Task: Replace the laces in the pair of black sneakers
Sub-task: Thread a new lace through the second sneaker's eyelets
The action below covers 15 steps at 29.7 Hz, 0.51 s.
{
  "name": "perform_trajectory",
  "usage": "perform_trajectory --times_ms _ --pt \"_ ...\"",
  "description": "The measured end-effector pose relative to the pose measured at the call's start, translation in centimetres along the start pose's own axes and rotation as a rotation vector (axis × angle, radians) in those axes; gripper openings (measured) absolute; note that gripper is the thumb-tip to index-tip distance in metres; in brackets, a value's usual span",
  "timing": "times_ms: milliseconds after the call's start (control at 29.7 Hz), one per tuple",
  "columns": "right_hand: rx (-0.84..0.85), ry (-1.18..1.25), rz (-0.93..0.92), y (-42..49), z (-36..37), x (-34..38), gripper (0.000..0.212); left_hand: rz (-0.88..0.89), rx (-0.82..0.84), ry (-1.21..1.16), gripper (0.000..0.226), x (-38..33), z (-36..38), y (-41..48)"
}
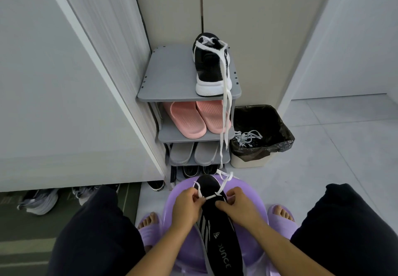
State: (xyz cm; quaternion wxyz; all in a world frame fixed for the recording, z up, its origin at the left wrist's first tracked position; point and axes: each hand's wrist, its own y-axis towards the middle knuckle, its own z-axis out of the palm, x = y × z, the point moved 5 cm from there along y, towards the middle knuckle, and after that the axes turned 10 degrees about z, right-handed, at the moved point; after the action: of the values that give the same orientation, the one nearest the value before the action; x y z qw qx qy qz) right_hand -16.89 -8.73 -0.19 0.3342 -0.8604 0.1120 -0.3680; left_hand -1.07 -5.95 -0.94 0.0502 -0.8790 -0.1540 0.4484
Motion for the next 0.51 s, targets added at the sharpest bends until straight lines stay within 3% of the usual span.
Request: perform_trajectory --times_ms 101,236,303,438,506 --pt "-0.028 -0.045 -0.009 0.1 0.6 -0.1 0.032 -0.083 -0.129 -0.198 0.03 0.6 0.0 -0.4" --pt "-0.104 0.0 0.006 -0.1 -0.7 -0.7 0.012 -0.359 -0.397 -0.776 0.016 2.3 -1.5 -0.8" --pt "-0.135 -0.035 0.003 -0.2 -1.5 -1.1 0.002 -0.42 -0.513 -0.953 0.013 3.4 -3.4 -0.5" --pt "-0.135 -0.053 -0.011 -0.4 -2.5 -1.8 0.017 -0.345 -0.801 -1.065 0.025 5.1 -10.1 0.8" --pt "-0.108 -0.056 -0.023 -0.6 -2.2 -2.0 0.014 -0.307 -0.823 -1.056 0.026 4.9 -11.5 0.8"
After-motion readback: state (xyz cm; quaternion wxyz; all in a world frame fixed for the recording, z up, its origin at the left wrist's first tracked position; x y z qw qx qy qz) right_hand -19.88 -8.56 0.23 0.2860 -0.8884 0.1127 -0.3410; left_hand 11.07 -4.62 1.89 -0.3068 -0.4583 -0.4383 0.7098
